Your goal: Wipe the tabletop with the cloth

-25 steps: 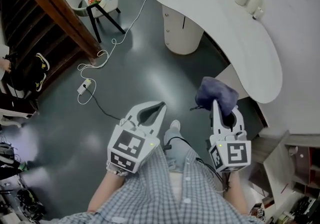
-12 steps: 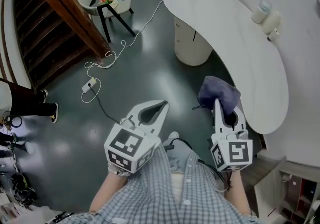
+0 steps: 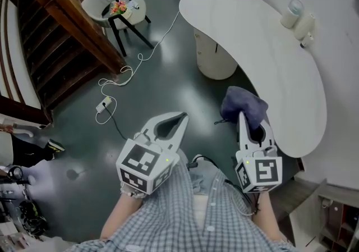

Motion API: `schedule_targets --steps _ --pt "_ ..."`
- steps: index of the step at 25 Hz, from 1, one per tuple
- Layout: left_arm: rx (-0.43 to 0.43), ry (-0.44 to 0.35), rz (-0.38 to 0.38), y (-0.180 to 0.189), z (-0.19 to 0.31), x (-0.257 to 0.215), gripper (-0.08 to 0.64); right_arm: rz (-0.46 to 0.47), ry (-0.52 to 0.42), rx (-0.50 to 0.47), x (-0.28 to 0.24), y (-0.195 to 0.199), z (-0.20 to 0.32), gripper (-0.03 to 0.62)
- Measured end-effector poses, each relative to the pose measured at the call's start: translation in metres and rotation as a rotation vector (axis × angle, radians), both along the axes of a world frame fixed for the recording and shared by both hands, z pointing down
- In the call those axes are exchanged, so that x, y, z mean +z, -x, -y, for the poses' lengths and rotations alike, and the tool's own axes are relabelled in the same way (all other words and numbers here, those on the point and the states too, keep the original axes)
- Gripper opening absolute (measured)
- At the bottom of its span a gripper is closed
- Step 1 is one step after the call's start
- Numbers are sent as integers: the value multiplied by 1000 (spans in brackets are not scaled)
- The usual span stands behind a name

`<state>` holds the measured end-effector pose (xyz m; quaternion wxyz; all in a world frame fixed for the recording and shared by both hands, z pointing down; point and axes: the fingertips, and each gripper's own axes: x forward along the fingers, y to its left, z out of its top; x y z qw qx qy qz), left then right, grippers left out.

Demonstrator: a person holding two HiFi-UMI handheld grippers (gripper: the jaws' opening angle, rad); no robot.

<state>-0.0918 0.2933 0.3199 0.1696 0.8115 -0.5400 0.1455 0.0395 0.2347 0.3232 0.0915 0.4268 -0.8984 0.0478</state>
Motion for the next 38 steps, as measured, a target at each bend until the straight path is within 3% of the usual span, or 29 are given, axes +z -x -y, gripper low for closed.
schedule_targets --steps 9,29,38 --pt "68 12 -21 4 43 10 3 -16 17 80 11 -10 30 31" --pt "320 10 -21 86 209 2 3 -39 30 297 3 80 157 31" --pt "398 4 -15 110 256 8 3 -49 41 366 13 107 195 31"
